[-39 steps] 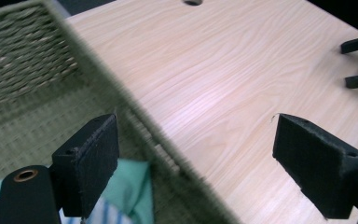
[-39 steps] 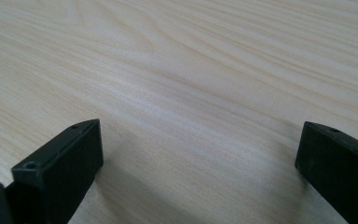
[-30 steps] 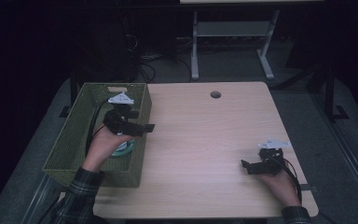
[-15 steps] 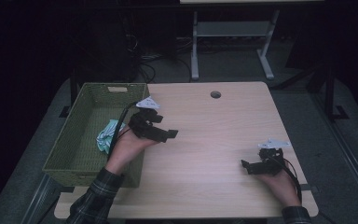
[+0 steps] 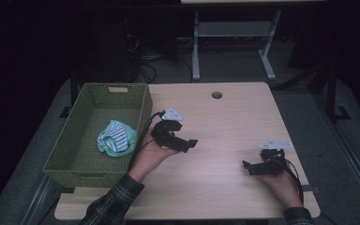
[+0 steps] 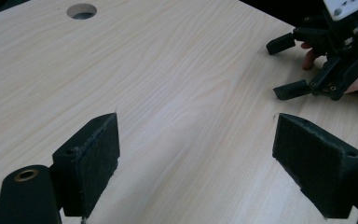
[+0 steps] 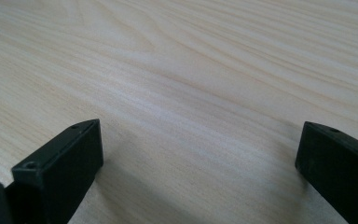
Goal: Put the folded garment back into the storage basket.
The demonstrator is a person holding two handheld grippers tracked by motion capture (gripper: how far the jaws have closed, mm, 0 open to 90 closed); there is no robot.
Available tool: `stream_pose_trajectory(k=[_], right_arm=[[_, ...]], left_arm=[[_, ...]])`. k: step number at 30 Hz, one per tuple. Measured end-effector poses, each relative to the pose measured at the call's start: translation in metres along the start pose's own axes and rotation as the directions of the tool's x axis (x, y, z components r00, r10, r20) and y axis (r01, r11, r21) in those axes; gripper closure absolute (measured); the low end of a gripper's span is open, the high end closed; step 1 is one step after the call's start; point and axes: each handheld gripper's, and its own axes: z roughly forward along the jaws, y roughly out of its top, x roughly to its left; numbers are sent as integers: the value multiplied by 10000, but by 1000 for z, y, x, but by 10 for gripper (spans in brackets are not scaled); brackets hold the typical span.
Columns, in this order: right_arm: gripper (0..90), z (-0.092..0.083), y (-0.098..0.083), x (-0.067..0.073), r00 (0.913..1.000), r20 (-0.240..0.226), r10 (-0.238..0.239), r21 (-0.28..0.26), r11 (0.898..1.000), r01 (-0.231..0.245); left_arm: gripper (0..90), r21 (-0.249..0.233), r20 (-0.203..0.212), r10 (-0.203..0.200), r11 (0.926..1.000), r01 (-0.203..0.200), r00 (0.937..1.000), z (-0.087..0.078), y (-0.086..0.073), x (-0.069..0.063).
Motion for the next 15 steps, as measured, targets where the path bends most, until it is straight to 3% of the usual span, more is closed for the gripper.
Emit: stream_pose_trajectory(k=[3,7,15], right_arm=[[3,0,0,0,10000,-8,-12,-2,10000,12],[3,0,0,0,10000,-19,-26,-4,10000,26],[3,0,0,0,10000,-34,-54,-3,10000,54]], left_arm=[[144,36,-29,50,10000,-50,10000,11,-8,-2],[144,467,-96,313,9984,-308,9995,24,-19,-3],[143,883,-300,298,9957,-270,9991,44,-40,0]])
